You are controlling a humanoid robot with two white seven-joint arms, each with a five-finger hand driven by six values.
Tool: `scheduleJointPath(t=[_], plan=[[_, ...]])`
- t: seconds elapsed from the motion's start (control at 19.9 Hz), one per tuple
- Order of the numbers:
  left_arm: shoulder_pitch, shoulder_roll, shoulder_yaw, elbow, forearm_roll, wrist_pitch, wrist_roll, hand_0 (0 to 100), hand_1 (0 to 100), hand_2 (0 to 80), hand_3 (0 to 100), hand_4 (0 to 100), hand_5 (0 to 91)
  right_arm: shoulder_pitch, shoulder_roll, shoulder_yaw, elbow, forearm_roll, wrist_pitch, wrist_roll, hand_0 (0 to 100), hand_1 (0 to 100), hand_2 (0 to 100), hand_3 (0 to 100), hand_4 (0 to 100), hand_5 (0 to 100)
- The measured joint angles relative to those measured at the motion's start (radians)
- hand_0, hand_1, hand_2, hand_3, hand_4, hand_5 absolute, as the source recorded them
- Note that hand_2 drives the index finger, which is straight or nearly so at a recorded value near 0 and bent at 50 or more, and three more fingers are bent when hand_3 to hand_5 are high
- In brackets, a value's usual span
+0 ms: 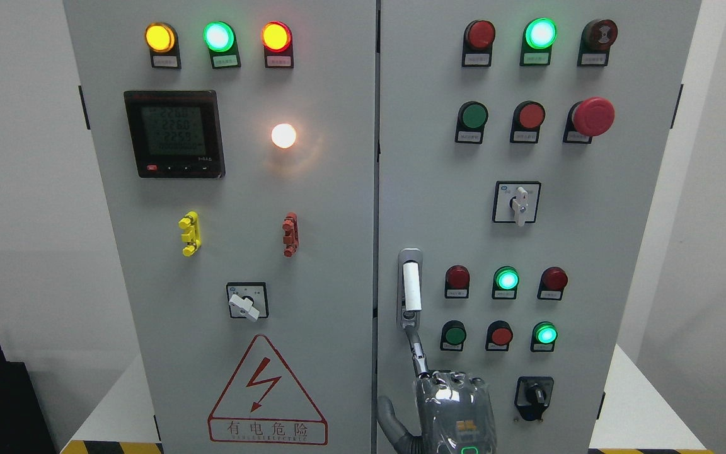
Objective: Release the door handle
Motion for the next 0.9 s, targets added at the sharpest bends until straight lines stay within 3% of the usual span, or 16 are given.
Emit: scheduleJointPath(t=[0.15, 0.55, 0.7, 0.75, 0.85, 0.9], plan=[[0.0, 0.0, 0.0, 0.0, 0.0, 0.0, 0.0, 12, 39, 0.0, 0, 0, 0.0, -0.001, -0.001, -0.001, -0.001, -0.002, -0.002, 0.004, 35, 36, 11, 100, 100, 99], [0.0, 0.0, 0.0, 0.0, 0.0, 0.0, 0.0, 12, 39, 0.0, 0, 0, 0.0, 0.001, -0.001, -0.003, -0.01, -0.005, -0.033, -0.093, 35, 36, 13, 100, 100, 99], [0.0, 0.0, 0.0, 0.0, 0.0, 0.0, 0.0, 12, 39, 0.0, 0, 0, 0.0, 0.013, 0.0, -0.005, -0.016, -0.006, -0.052, -0.126, 39, 39, 32, 100, 93, 97], [0.0, 0.0, 0.0, 0.0, 0.0, 0.0, 0.0, 12, 39, 0.0, 0, 0, 0.0, 0.018, 0.0, -0.008, -0.017, -0.008, -0.06, -0.136, 42, 40, 34, 100, 91, 97], [0.0, 0.0, 0.0, 0.0, 0.0, 0.0, 0.0, 12, 39, 0.0, 0, 0, 0.0, 0.03, 0.002, -0.014, -0.02, -0.012, -0.068, -0.15, 40, 43, 38, 91, 84, 97], [0.0, 0.0, 0.0, 0.0, 0.0, 0.0, 0.0, 12, 39, 0.0, 0, 0, 0.0, 0.038, 0.003, -0.018, -0.022, -0.016, -0.072, -0.156, 37, 44, 44, 87, 81, 96]])
